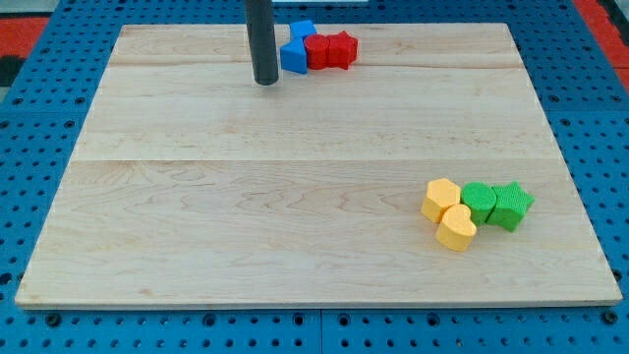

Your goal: Point your arm towards blue cube

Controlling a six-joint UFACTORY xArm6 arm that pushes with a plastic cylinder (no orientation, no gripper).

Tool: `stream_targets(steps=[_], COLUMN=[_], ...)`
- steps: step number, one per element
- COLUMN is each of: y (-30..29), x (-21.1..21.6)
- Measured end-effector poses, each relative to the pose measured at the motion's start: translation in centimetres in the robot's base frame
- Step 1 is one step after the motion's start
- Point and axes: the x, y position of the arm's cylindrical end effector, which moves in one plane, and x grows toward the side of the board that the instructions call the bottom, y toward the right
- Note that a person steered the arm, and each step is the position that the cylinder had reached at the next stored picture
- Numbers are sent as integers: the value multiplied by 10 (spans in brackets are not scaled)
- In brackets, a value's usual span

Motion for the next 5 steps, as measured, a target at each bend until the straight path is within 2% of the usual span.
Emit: stream_targets(steps=[1,2,3,4,5], y=[-35,-72,-66,-60,-21], x=[-6,-37,-115,-115,-114])
